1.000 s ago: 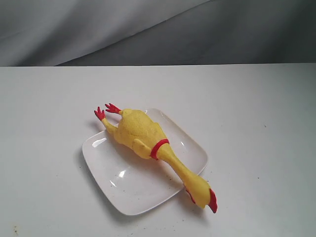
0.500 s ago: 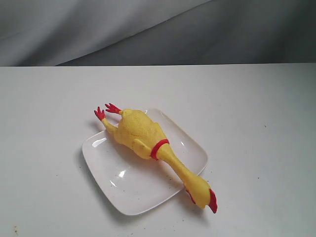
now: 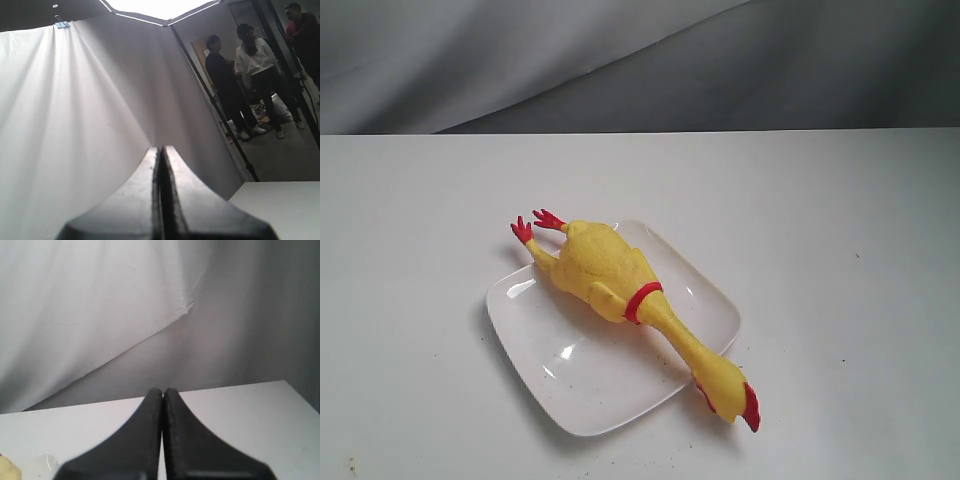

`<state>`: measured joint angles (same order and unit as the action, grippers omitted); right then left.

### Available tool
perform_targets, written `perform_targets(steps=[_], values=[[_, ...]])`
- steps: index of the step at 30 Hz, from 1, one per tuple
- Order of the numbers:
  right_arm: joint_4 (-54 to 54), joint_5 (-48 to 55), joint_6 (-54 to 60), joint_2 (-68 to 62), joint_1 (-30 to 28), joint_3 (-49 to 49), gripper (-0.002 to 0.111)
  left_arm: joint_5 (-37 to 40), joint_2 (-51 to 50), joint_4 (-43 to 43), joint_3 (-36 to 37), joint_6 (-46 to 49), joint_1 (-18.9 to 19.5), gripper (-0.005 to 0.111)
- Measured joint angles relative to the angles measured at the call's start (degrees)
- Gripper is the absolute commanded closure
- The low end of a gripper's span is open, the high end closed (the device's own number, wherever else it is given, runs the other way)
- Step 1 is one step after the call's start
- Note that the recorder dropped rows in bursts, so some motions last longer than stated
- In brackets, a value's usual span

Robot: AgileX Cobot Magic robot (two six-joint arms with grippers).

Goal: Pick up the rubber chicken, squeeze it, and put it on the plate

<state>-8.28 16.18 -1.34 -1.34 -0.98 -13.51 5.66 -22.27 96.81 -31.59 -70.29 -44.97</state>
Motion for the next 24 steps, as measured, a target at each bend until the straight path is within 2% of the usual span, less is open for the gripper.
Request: perform_targets(steps=[12, 24], values=[[6.75, -0.32, -0.11, 1.22, 0.00, 12.71, 0.108, 0.00, 0.00, 0.00, 0.00, 0.00, 0.00, 0.106], [8.96, 2.60, -0.11, 1.22, -0.81, 13.32, 0.108, 0.00, 0.00, 0.00, 0.00, 0.00, 0.00, 0.106]])
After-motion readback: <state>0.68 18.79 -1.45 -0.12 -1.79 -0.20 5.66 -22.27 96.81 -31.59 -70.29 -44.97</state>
